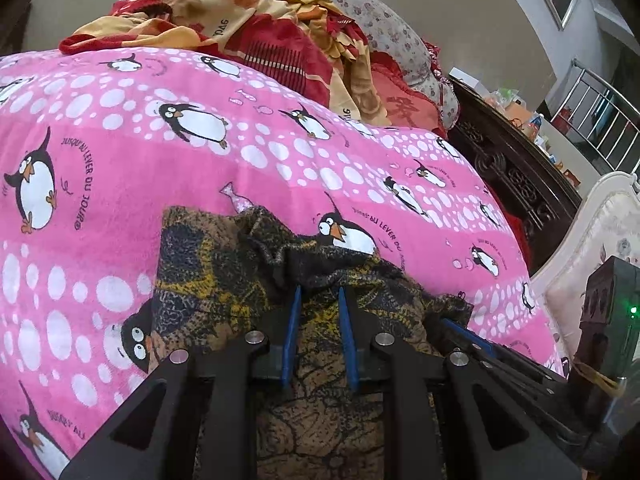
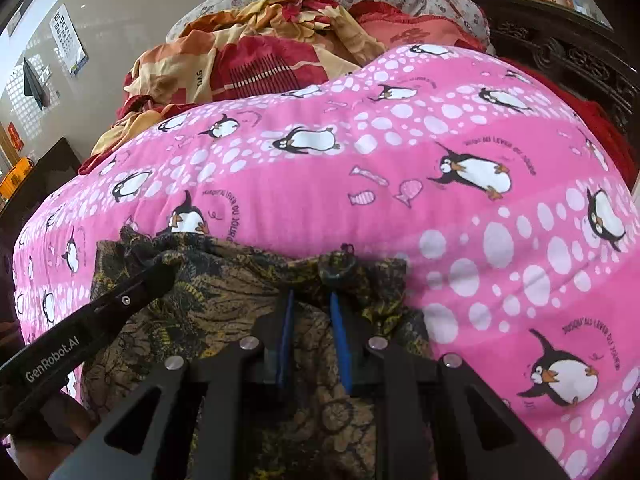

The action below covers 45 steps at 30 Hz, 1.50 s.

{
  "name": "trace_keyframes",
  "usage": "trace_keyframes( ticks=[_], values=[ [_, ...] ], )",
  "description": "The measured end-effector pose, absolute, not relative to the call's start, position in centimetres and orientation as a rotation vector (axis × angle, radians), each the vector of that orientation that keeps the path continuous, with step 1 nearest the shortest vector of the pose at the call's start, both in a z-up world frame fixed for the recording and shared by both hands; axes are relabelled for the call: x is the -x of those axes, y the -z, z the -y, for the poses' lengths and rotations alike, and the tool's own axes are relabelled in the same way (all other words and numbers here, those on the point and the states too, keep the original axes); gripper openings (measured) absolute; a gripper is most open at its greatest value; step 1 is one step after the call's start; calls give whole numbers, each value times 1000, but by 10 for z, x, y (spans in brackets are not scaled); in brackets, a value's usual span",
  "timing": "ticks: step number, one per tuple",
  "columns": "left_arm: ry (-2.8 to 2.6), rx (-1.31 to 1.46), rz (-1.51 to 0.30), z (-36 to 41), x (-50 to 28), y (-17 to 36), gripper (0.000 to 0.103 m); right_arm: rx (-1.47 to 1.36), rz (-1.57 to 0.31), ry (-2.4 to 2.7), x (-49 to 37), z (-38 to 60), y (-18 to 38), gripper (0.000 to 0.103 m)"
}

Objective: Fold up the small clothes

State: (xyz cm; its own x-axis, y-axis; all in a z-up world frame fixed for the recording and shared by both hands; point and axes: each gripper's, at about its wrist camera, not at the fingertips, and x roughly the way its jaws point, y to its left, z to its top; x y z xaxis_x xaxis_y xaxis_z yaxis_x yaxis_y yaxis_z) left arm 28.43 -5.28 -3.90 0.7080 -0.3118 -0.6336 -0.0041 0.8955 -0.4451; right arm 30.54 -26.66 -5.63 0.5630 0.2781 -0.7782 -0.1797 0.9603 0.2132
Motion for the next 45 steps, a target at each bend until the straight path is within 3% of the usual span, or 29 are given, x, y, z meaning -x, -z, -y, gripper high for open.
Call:
trace_keyframes(
  ticks=[42,45],
  values=[
    [144,373,-805,62,-287,32,0,-123,-935,-280,-306,268,54,20],
    [179,359,-865,60,-279,10,7,-170,-955,-305,-306,274,50,20]
  ],
)
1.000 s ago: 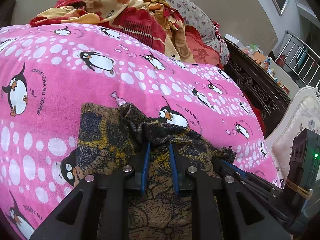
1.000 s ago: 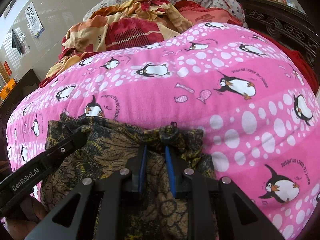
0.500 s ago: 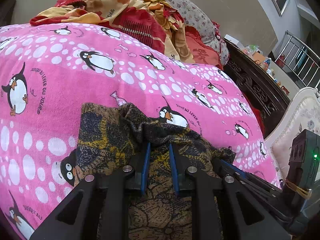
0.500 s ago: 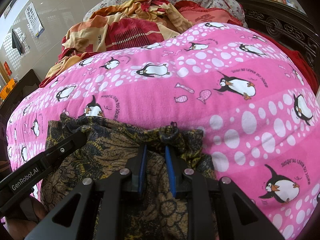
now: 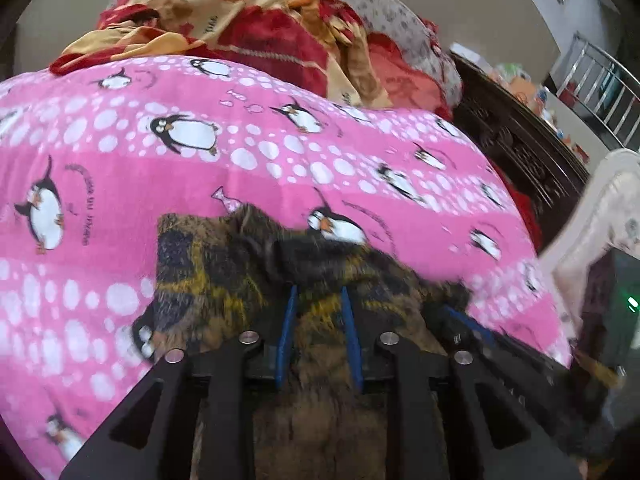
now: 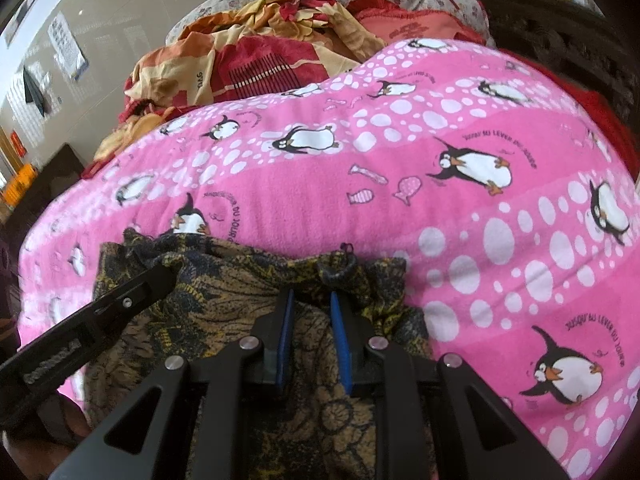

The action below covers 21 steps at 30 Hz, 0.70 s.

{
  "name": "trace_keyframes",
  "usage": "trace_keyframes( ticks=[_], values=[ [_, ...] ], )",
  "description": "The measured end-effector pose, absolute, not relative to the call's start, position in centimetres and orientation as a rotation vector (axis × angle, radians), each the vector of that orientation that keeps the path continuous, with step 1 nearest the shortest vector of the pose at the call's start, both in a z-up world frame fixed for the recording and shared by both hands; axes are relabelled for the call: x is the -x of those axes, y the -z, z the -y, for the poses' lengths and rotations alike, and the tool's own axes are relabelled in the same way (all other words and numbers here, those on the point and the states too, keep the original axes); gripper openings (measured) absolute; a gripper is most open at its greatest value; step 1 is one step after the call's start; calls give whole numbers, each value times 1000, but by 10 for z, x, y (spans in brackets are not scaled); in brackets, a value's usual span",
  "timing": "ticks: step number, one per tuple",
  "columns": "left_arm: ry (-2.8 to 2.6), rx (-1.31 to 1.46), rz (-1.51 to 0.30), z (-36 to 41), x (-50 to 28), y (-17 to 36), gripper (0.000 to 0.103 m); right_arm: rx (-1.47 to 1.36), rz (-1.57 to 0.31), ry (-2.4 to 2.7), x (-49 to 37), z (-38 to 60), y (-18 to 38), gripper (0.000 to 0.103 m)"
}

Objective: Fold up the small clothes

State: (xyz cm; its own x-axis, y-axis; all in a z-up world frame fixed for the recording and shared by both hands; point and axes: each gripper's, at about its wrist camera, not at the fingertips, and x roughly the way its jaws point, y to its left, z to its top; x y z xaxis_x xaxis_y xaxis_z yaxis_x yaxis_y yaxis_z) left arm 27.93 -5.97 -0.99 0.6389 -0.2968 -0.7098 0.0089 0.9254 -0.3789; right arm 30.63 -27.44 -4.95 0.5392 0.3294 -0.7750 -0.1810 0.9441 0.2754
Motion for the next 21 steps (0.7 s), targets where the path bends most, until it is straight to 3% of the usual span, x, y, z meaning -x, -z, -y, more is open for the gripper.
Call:
trace_keyframes(
  ticks=[2,3,4,6,9,14,17,21],
  values=[
    [208,374,-849,51,-262,-8,17,-231,-943,-320,-297,291,33,22],
    [226,376,-827,44,-249,-16,26,-251,-911,-324,-288,300,22,30],
    [231,365,-810,37,-235,-22,37,-268,-861,-335,-274,314,9,46],
    [227,347,-786,24,-210,-23,46,-266,-810,-347,-252,334,-5,63],
    [243,387,-819,5,-181,-1,46,-254,-777,-395,-218,363,-10,66],
    [379,589,-941,7,-169,53,46,-328,-912,-583,-198,379,35,67],
    [462,557,-906,22,-166,51,56,-369,-1016,-699,-206,370,66,67],
    [528,594,-915,22,-177,52,57,-462,-1024,-779,-233,365,81,67]
  ],
)
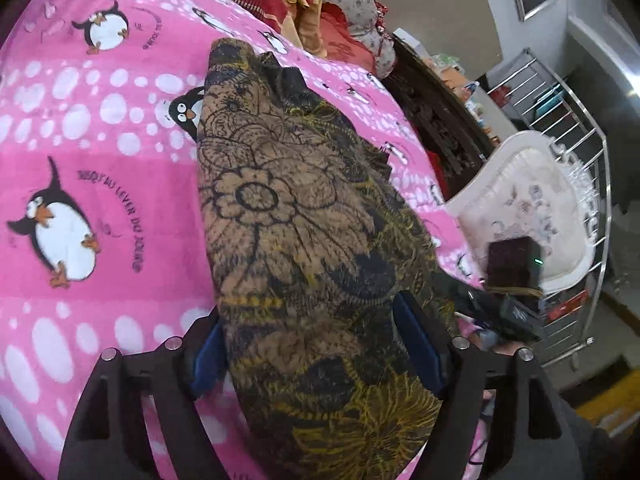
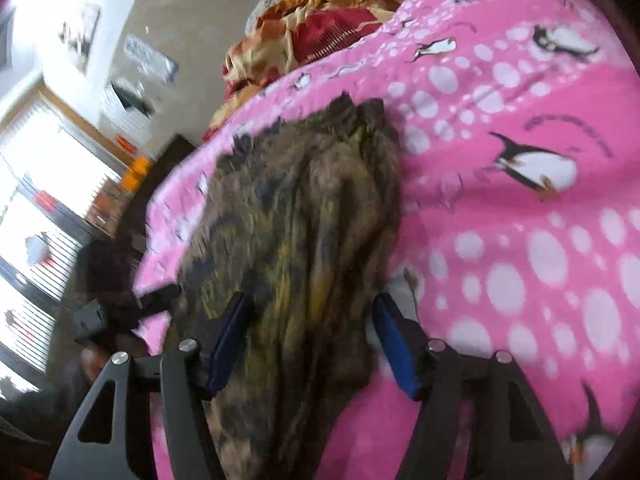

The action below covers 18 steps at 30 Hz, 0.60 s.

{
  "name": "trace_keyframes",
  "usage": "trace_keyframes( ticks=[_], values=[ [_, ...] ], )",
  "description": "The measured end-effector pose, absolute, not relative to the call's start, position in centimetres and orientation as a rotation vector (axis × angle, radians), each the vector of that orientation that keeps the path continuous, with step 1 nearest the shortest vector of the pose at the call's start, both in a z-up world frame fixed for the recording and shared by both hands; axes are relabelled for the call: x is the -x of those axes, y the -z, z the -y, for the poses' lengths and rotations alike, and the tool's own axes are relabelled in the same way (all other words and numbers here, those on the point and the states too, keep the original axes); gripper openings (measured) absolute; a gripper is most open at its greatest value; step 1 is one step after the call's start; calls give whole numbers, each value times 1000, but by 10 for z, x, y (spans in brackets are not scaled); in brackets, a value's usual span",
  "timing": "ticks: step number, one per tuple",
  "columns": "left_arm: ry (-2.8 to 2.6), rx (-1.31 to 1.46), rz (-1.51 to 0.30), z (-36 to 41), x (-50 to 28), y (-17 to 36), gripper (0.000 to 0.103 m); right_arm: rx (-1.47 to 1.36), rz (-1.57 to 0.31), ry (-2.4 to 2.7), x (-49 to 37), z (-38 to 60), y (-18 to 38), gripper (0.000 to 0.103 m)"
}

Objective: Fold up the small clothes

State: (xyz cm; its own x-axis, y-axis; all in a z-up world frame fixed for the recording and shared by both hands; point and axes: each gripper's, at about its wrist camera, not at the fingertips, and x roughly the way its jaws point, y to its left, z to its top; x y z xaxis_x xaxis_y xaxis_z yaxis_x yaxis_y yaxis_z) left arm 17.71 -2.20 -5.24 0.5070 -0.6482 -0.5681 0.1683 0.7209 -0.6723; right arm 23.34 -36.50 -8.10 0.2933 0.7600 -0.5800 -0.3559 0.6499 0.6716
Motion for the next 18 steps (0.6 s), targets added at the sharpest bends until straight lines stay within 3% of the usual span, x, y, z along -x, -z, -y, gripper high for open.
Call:
trace_keyframes(
  ticks=[2,4,7,13,18],
  values=[
    [531,605,-904,20,-180,51,53,-503,-1012,-815,-251,363,86,65],
    [506,590,-893,20,-182,51,34,-487,-1009,-846,-265,354,88,55],
    [474,613,-872,14,-180,59,14,-473,-1010,-869,-273,347,93,41],
    [418,603,-853,20,-175,53,1,-479,-1019,-833,-271,346,93,28],
    [436,579,-837,6,-165,38,0,-599,-1047,-799,-261,342,90,24]
  ],
)
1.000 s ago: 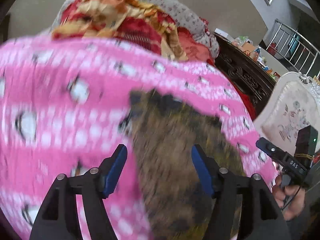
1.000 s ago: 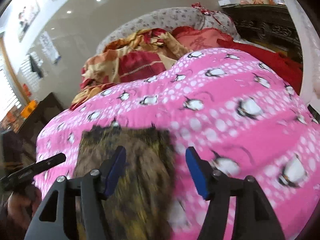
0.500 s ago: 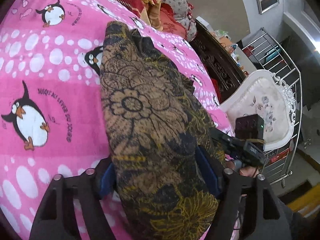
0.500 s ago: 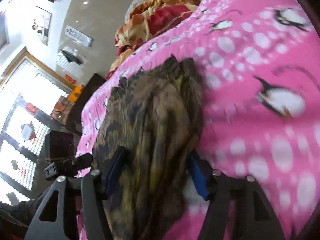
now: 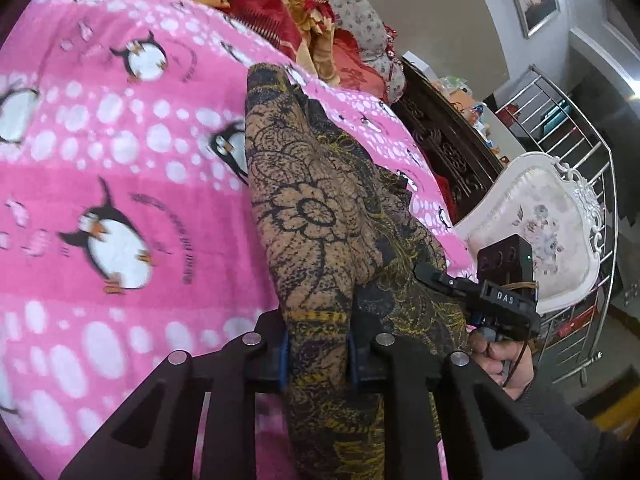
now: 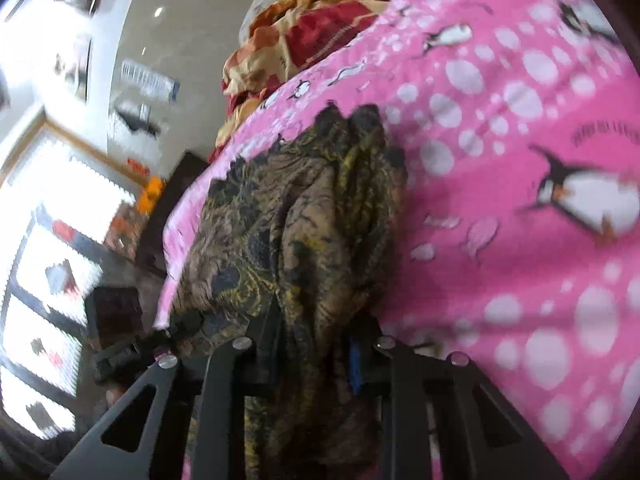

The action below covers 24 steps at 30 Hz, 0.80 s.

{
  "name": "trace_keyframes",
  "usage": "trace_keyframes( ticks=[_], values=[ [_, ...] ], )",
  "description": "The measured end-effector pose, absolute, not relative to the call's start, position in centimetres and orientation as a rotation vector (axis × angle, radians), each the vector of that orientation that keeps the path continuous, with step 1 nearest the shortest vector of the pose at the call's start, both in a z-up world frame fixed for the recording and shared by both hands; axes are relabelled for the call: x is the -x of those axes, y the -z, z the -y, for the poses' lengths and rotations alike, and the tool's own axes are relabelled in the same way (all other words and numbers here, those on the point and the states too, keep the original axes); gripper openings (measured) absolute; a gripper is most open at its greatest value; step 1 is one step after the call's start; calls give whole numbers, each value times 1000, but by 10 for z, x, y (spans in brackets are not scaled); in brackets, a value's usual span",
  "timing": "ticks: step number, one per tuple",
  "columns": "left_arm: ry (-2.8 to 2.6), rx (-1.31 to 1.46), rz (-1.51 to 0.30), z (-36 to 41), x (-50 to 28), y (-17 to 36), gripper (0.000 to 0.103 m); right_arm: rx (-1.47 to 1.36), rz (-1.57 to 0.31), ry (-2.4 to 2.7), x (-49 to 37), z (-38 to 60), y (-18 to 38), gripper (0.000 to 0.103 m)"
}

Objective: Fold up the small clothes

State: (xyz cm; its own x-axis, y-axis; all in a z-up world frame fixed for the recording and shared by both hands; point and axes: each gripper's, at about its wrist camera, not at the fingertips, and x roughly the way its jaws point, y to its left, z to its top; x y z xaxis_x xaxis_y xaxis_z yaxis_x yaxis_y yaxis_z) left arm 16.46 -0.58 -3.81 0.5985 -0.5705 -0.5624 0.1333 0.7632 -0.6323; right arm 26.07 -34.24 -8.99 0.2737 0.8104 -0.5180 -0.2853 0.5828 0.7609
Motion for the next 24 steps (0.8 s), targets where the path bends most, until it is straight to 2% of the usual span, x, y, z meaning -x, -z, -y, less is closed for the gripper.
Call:
trace_keyframes(
  ticks=[4,11,12,14,17,21,24],
  values=[
    [385,598,-804,-37,-148,32,0,-697,-1084,-848,-249,308,95,23],
    [255,597,-788,-121,-117,42,1,-619,-1097,-953,-244,195,96,23],
    [261,604,-798,-124,-118,48,2,-602,-1088,-957,-243,186,96,23],
    [256,579,-823,-120,-125,56,12,-573,-1064,-943,-242,177,97,24],
    [256,573,-826,-116,-127,55,14,-597,-1064,-910,-234,190,98,31],
    [206,534,-834,-127,-113,42,14,-543,-1011,-861,-209,222,63,32],
    [134,455,-732,-130,-81,17,14,-351,-933,-849,-176,226,19,32]
  ],
)
